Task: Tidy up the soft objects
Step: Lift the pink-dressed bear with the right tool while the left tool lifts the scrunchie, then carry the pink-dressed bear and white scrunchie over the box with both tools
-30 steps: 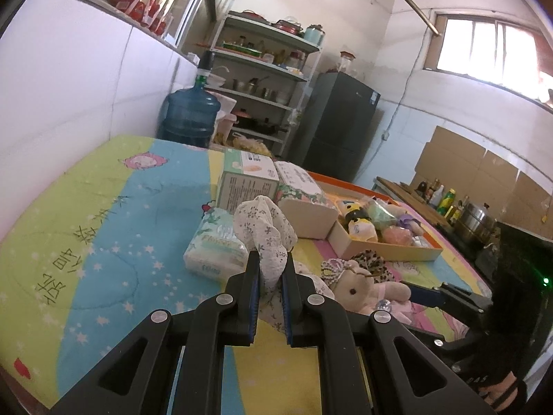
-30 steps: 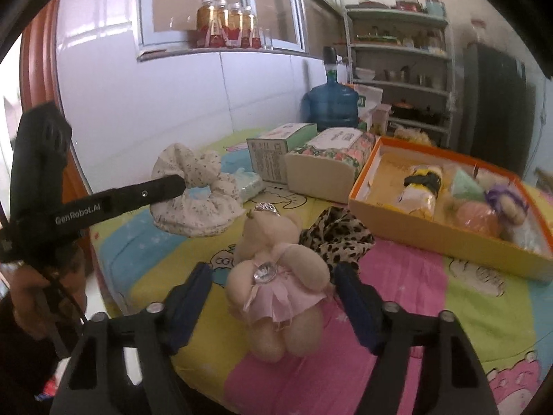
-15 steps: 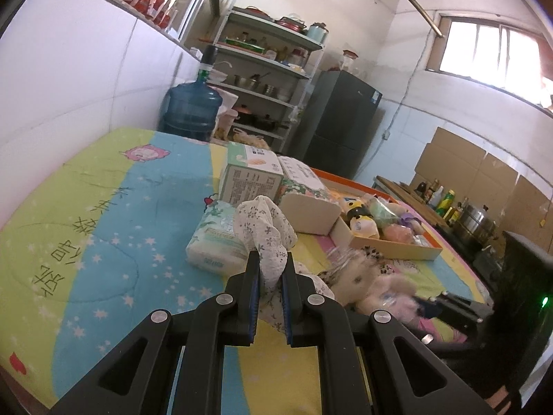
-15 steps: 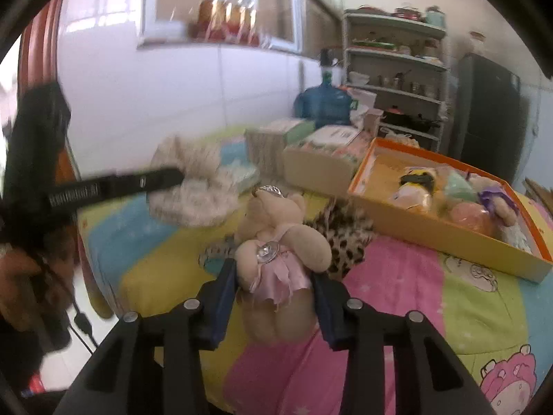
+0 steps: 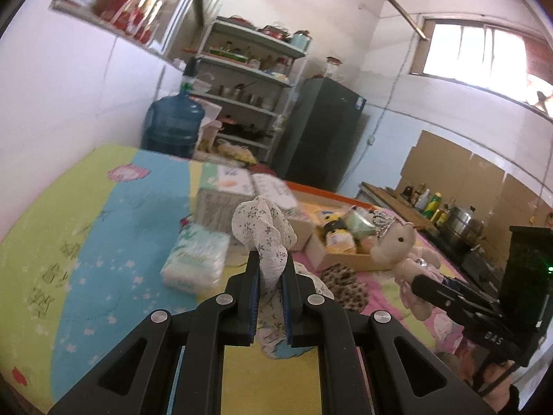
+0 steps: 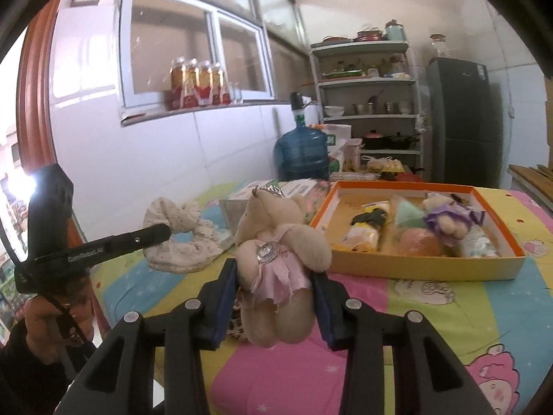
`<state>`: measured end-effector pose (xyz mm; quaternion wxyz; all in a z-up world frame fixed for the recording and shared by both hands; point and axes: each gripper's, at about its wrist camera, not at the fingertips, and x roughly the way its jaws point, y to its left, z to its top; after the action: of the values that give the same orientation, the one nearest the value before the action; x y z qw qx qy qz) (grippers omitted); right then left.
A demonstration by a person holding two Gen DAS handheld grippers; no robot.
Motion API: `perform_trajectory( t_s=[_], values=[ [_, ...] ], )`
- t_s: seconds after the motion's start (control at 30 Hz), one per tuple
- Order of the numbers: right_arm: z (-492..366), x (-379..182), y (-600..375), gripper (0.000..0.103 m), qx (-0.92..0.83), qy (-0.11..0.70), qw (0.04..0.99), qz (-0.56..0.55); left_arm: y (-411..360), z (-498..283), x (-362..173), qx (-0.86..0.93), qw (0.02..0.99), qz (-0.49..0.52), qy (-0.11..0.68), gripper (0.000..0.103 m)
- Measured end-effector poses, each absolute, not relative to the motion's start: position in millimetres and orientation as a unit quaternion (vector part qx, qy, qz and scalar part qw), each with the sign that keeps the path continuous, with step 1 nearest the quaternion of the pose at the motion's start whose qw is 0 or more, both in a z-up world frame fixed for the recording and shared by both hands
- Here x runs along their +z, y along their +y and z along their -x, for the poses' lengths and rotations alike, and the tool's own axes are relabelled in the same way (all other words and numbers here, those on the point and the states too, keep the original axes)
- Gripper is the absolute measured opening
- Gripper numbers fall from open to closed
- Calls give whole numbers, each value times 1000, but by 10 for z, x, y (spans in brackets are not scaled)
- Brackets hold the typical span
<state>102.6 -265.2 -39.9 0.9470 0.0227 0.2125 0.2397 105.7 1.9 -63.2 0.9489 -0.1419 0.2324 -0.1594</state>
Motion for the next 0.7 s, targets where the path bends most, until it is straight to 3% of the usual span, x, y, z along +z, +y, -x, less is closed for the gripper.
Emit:
perform_trajectory(
  t_s=[0.7],
  values=[
    [-947,-215,-3691,41,139,176,972,-66,-1128,-1369,-261,-258,937,74,225,11]
  ],
)
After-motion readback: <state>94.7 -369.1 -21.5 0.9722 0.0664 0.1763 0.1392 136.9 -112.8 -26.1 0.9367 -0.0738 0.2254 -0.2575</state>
